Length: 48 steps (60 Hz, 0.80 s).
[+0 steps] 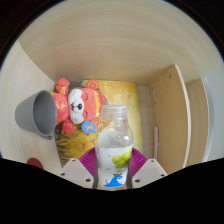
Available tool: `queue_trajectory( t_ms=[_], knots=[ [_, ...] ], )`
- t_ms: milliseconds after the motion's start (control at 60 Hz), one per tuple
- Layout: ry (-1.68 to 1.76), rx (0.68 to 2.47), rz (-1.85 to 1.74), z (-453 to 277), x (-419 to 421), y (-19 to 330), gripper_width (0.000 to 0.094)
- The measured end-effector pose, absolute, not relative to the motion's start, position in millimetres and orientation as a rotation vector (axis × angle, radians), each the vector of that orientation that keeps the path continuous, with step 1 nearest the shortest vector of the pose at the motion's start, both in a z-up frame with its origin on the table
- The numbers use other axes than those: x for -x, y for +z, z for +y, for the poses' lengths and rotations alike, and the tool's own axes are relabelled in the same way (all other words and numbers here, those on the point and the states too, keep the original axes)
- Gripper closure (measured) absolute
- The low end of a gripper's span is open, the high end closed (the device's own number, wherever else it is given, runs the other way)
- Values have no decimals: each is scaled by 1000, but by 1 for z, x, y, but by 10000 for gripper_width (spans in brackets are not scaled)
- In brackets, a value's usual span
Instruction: Pour water
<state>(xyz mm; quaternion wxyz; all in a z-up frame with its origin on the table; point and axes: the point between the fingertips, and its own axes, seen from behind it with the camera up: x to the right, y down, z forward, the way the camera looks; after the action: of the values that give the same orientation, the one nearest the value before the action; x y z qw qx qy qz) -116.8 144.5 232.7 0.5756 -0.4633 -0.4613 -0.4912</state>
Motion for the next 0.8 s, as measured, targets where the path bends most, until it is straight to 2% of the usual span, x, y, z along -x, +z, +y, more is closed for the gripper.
queue_trajectory(
  t_ms=[117, 267, 400, 617, 800],
  knots=[
    [-723, 1410, -753, 140, 89, 230, 535],
    [-220, 1626, -353, 134, 70, 205, 532],
    [54, 1689, -161, 135, 63, 173, 533],
    [119, 1732, -130, 140, 58, 115, 533],
    [147, 1749, -135, 144, 61, 86, 534]
  ],
)
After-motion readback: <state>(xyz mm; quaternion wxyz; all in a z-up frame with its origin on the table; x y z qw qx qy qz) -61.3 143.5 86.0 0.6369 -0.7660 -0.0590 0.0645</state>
